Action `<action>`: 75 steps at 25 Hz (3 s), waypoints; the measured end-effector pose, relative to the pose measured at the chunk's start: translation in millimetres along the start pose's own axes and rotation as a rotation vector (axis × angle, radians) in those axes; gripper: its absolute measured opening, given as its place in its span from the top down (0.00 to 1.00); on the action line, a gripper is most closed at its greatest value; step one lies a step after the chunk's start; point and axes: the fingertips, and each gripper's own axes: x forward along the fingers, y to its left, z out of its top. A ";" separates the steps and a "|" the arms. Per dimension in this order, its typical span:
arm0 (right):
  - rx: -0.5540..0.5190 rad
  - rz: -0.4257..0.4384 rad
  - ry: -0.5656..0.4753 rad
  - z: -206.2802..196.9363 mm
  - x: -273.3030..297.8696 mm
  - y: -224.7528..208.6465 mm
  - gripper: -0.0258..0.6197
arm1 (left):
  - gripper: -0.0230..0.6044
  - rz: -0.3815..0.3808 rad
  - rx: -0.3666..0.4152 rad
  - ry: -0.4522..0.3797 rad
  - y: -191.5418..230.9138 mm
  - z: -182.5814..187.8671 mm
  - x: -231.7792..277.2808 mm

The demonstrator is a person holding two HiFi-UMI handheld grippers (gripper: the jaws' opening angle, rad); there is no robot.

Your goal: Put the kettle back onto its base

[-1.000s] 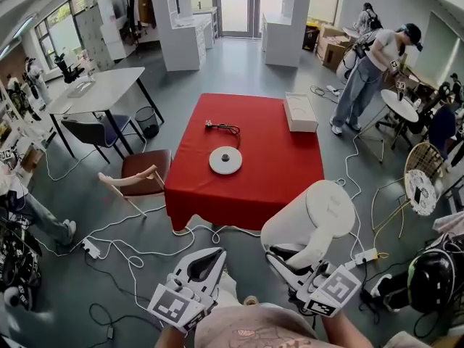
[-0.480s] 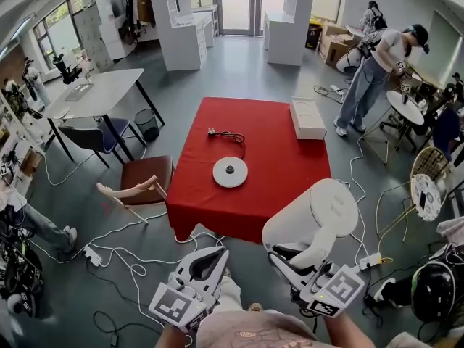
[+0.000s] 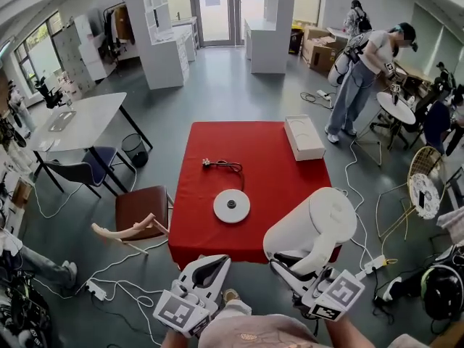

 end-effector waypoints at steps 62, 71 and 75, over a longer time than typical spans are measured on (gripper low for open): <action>0.004 0.295 0.182 -54.1 231.6 -107.8 0.86 | 0.97 0.190 -0.063 0.051 113.8 -5.6 42.2; 0.000 0.333 0.227 -82.9 247.5 -97.3 0.86 | 0.97 0.239 -0.057 0.045 121.8 -7.6 34.8; -0.031 0.343 0.252 -92.3 248.0 -93.8 0.86 | 0.97 0.233 -0.062 0.057 119.3 -9.2 35.3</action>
